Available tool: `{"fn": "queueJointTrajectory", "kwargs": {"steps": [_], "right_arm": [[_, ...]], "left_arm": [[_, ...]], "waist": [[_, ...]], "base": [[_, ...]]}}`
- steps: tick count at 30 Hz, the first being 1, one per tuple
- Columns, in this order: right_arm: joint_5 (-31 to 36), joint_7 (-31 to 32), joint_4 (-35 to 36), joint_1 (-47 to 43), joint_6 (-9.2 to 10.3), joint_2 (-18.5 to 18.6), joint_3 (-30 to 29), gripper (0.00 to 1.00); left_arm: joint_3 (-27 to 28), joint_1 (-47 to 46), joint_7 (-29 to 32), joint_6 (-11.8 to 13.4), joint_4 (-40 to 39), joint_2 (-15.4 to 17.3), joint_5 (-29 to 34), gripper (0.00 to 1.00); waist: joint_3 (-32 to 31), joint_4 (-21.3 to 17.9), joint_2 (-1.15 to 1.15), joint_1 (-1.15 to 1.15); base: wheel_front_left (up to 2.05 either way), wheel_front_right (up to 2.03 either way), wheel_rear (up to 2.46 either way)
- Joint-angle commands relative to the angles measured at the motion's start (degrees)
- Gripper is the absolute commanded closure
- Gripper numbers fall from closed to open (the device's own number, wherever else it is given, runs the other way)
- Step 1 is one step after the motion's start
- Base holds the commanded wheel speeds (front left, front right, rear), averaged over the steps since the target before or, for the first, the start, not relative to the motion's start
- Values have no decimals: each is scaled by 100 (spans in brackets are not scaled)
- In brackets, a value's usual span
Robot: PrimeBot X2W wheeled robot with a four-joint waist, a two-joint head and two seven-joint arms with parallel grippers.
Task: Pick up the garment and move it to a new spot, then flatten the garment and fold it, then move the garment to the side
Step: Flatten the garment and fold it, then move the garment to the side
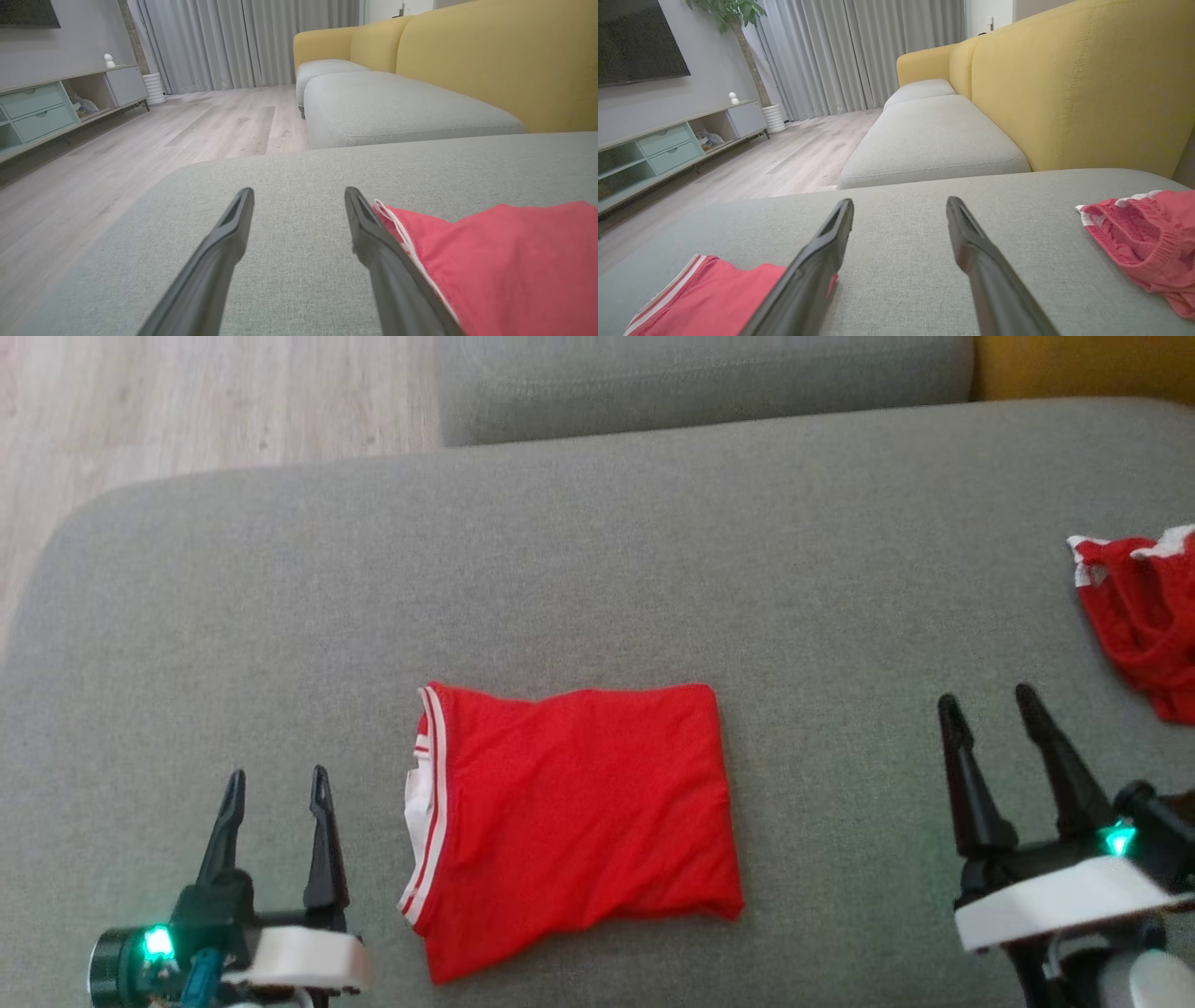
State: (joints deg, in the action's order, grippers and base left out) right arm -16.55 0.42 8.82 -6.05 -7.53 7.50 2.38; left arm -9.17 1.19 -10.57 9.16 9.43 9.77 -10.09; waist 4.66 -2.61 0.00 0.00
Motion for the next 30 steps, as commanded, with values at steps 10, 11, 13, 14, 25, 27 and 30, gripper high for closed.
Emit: {"fn": "queueJointTrajectory", "kwargs": {"steps": [10, 11, 13, 14, 25, 27, 30], "right_arm": [[191, 117, 252, -309, 4, -126, 141, 0], [205, 134, 270, -334, 4, -138, 132, 0], [252, 171, 313, -370, 4, -159, 86, 0], [265, 185, 338, -377, 4, -168, 65, 0], [373, 328, 463, -433, 4, -199, -24, 0], [387, 361, 471, -451, 4, -210, -25, 0], [405, 375, 496, -459, 4, -224, -35, 0]], "left_arm": [[237, 266, 159, 73, -266, 156, -135, 0], [230, 291, 178, 73, -274, 156, -144, 0], [218, 332, 205, 81, -294, 163, -152, 0], [211, 347, 218, 86, -302, 166, -154, 0], [161, 357, 290, 120, -357, 212, -162, 0], [153, 359, 284, 122, -358, 213, -175, 0], [140, 359, 268, 122, -344, 225, -184, 0]], "waist": [[-428, 53, 0, 0], [-453, 57, 0, 0], [-481, 56, 0, 0], [-491, 55, 0, 0], [-488, 65, 0, 0], [-484, 64, 0, 0], [-473, 60, 0, 0]], "base": [[0, 0, 0], [0, 0, 0], [0, 0, 0], [0, 0, 0], [0, 0, 0], [0, 0, 0], [0, 0, 0]]}}
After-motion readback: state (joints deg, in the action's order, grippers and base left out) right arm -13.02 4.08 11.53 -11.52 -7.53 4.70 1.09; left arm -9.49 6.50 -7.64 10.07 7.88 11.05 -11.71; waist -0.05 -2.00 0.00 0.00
